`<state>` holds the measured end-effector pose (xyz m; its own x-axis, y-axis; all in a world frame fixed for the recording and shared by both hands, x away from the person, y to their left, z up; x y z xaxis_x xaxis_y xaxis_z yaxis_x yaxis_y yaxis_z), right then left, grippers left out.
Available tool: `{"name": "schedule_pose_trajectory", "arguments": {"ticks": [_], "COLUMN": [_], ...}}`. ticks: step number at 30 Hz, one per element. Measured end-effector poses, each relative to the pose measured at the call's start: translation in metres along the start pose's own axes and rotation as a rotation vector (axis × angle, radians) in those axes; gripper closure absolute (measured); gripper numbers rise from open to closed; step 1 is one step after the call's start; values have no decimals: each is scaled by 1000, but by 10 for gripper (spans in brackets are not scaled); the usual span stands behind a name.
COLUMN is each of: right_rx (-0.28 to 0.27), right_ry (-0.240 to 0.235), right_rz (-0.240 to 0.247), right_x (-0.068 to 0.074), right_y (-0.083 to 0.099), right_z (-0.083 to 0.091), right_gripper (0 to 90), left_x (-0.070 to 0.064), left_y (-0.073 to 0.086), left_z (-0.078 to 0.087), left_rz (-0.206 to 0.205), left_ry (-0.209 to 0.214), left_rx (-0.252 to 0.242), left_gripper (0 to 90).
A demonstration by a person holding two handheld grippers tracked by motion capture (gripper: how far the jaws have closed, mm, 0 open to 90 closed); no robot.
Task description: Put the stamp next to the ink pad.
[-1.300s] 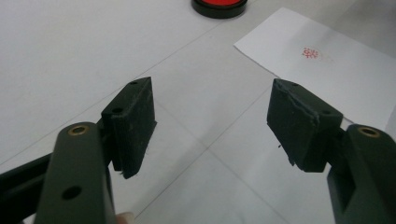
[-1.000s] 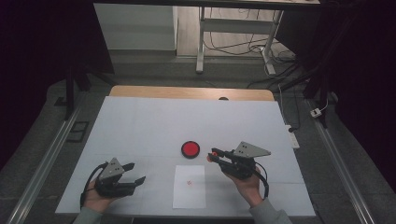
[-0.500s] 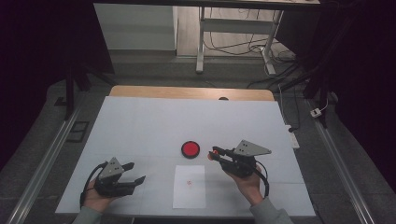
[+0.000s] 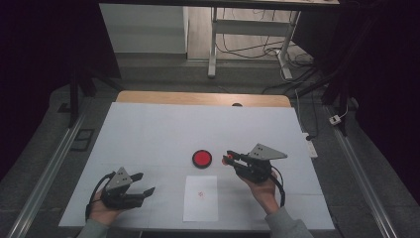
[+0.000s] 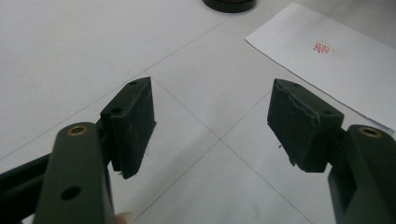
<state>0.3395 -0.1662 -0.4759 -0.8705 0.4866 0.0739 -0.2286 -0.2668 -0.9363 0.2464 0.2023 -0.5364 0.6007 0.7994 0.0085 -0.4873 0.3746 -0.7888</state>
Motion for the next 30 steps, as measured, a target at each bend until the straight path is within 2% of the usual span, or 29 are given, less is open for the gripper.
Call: {"name": "schedule_pose_trajectory", "arguments": {"ticks": [14,30], "right_rx": [23,93], "right_ry": [44,70], "right_rz": [-25,-49], "right_x": [-22,-43], "right_y": [1,13], "right_z": [-16,-51], "right_gripper": [720,719], "left_x": [0,0], "left_y": [0,0], "left_z": [-1,-3], "left_rz": [-3,-1], "left_ry": [0,3], "left_rx": [3,7], "left_gripper": [316,315]}}
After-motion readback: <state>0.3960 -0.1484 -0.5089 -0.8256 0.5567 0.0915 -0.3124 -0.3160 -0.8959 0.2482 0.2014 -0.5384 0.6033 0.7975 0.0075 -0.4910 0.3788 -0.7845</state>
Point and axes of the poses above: each handheld gripper's, and its own axes: z roughly backward along the jaws, y roughly out of its underside, x roughly to its left, the point moved 3 cm from there along -z, roughly forward along the jaws, and after that the axes turned 6 degrees about -y, right-handed, at the moved point
